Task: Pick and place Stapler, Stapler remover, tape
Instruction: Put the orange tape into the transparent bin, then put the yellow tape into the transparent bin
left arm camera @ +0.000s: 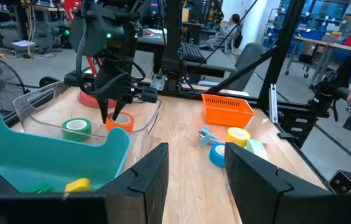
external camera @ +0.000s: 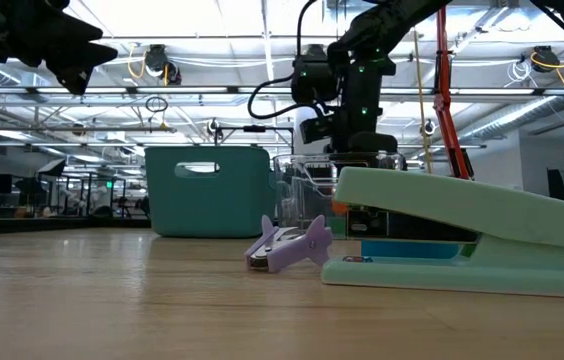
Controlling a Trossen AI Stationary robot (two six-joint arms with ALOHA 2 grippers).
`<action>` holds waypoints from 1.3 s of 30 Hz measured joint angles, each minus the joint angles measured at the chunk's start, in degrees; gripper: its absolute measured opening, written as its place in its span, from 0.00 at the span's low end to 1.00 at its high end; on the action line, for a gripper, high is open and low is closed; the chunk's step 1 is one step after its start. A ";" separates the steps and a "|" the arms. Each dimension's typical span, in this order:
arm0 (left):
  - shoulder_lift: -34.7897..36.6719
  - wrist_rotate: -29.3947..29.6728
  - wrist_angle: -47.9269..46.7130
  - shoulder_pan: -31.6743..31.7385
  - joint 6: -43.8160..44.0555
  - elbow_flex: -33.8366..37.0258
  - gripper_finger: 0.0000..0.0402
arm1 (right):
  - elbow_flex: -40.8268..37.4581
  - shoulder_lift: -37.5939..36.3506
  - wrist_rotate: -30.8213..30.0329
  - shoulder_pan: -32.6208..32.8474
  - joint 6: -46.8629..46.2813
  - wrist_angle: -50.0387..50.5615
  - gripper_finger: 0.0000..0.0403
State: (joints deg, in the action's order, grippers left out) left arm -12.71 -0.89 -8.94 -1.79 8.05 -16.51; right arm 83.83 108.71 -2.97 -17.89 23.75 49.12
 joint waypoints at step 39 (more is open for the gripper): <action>-0.04 -0.55 -0.55 0.00 -0.24 0.00 0.39 | -0.09 0.96 -5.43 0.13 4.23 -3.58 0.32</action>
State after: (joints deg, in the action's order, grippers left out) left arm -12.75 -1.43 -9.50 -1.79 7.81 -16.51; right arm 83.74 109.66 -8.40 -17.76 27.99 45.54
